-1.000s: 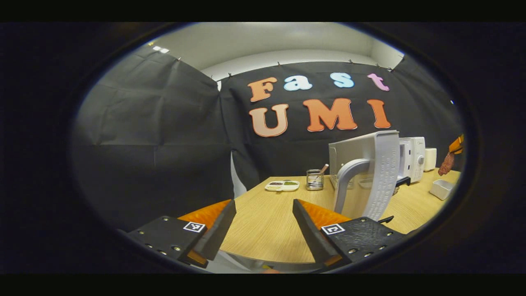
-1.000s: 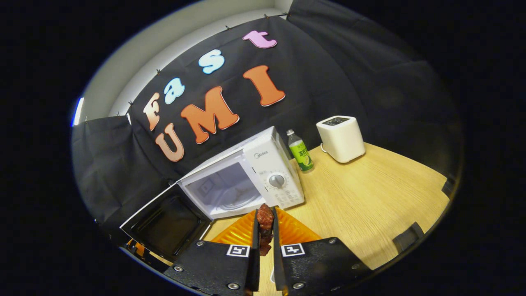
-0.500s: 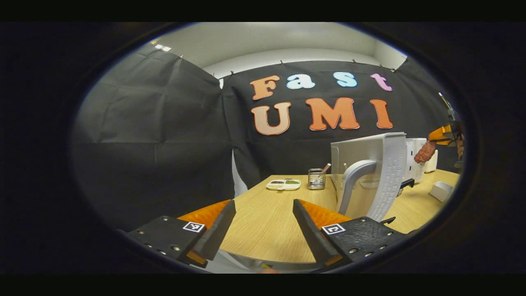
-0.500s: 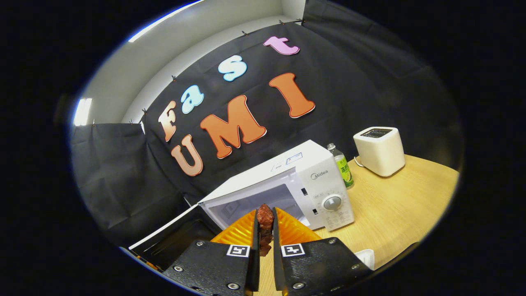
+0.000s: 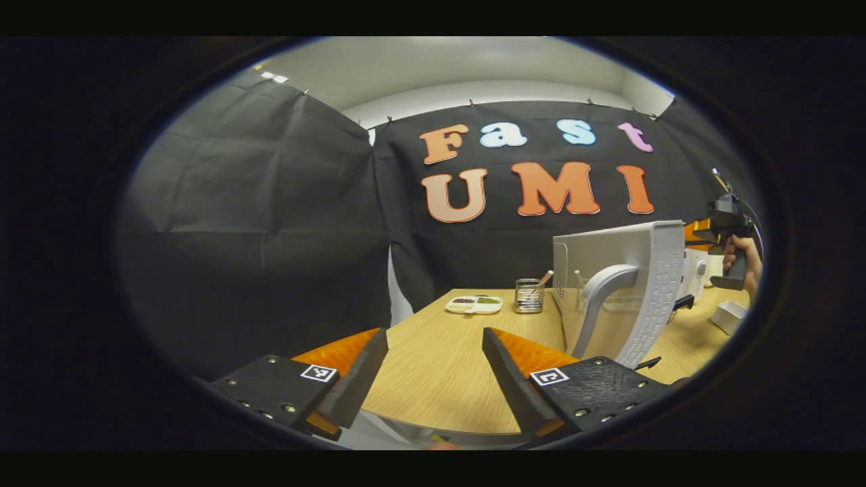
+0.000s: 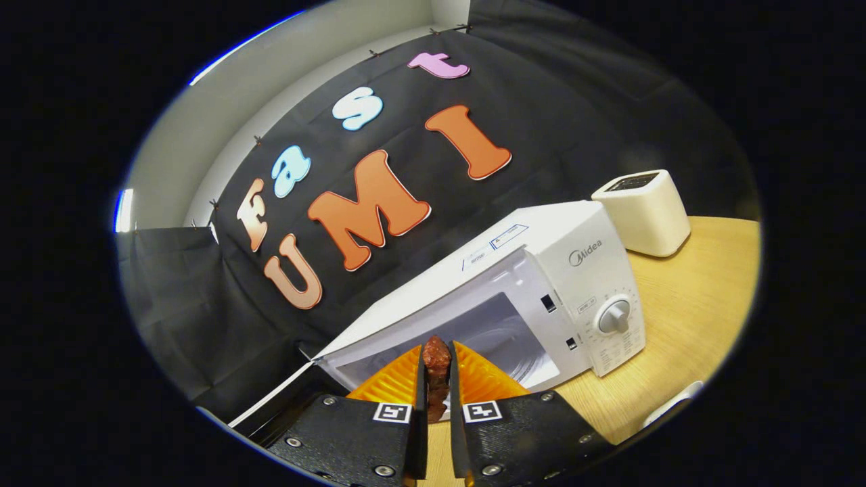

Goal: Open the microwave oven with the left hand, put the food in, and close the microwave oven.

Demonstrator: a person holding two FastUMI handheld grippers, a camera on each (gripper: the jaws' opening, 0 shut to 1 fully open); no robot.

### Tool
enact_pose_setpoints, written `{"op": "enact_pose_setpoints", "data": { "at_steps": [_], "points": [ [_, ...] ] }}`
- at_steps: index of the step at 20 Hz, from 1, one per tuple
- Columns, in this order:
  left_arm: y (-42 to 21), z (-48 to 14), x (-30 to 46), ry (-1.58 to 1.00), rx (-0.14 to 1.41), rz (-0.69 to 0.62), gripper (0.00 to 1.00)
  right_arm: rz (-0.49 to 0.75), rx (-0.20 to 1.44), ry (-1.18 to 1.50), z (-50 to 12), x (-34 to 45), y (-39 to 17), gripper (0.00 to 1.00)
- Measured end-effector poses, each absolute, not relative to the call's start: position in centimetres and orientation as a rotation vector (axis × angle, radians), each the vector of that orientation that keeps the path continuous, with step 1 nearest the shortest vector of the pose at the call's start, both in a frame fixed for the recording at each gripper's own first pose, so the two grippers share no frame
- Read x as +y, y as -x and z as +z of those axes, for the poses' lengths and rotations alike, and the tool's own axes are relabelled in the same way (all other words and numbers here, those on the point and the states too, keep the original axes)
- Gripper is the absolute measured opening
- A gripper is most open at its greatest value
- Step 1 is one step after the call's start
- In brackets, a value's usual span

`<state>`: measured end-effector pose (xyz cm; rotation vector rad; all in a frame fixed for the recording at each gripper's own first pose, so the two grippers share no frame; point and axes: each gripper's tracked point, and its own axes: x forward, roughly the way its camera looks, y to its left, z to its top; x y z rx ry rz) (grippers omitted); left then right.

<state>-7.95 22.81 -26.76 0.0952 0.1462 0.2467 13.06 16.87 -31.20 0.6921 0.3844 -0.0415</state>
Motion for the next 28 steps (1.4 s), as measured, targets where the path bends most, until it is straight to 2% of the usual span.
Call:
{"op": "enact_pose_setpoints", "data": {
  "at_steps": [13, 19, 28],
  "points": [
    [9.1, -28.4, 25.4, -0.080, 0.187, 0.311, 0.88, -0.268, 0.357, -0.770, -39.1, 19.3, -19.1, 0.13],
    [10.3, -28.5, 26.1, -0.086, 0.196, 0.336, 0.87, -0.333, 0.365, -0.810, -42.5, 19.9, -21.3, 0.14],
    [12.1, -28.2, 26.5, -0.106, 0.204, 0.365, 0.88, -0.383, 0.304, -0.727, -43.7, 20.4, -23.5, 0.14]
  ]
}}
